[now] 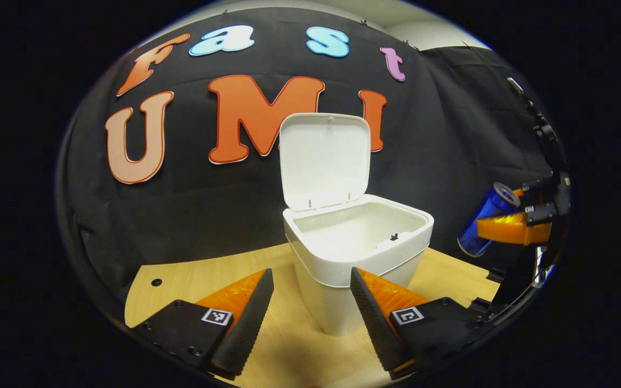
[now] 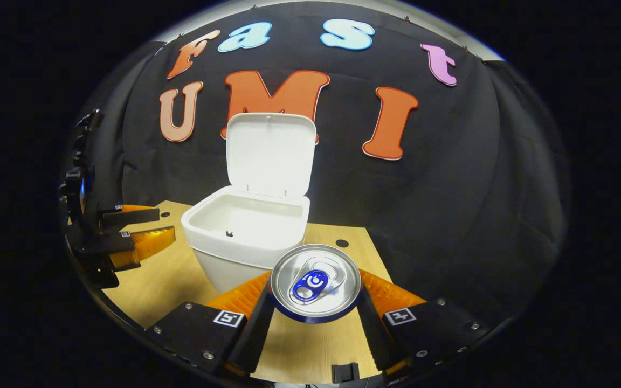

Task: Press the lid of the desktop garbage bin to open it, pick up the crumpled paper on the desktop and throw it into the bin, then pick up the pop can on the desktop and drop it into the bin, and finally close the garbage bin lid.

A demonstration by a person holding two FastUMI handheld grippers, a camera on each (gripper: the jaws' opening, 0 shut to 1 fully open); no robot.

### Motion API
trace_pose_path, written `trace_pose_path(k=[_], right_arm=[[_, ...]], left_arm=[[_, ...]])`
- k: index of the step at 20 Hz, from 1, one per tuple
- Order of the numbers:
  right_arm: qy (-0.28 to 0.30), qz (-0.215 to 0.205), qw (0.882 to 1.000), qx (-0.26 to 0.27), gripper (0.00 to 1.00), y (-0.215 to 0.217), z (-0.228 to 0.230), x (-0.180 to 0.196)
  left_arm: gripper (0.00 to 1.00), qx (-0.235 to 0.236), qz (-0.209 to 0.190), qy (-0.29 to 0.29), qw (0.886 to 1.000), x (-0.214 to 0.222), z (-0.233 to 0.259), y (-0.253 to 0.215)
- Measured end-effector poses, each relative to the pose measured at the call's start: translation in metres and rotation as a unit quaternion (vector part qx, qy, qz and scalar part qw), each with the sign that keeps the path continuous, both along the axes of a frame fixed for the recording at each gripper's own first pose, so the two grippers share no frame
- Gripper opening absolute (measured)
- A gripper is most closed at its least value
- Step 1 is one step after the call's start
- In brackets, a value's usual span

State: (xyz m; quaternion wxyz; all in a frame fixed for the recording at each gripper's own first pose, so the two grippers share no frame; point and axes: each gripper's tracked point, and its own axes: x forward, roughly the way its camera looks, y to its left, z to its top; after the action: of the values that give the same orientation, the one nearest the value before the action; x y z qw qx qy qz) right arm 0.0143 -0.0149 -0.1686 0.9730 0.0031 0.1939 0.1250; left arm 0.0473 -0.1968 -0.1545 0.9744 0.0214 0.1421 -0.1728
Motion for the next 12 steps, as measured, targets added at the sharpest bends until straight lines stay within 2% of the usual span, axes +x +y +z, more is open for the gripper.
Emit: trace_pose_path(k=[6,12], right_arm=[[-0.044,0.025,0.999,0.010,0.80,0.004,0.040,0.028],[-0.086,0.082,0.993,0.017,0.80,0.028,0.066,0.057]], left_arm=[[0.92,0.009,0.038,-0.008,0.999,-0.003,0.000,0.018],[0.92,0.009,0.100,-0.006,0.995,-0.009,-0.001,0.042]])
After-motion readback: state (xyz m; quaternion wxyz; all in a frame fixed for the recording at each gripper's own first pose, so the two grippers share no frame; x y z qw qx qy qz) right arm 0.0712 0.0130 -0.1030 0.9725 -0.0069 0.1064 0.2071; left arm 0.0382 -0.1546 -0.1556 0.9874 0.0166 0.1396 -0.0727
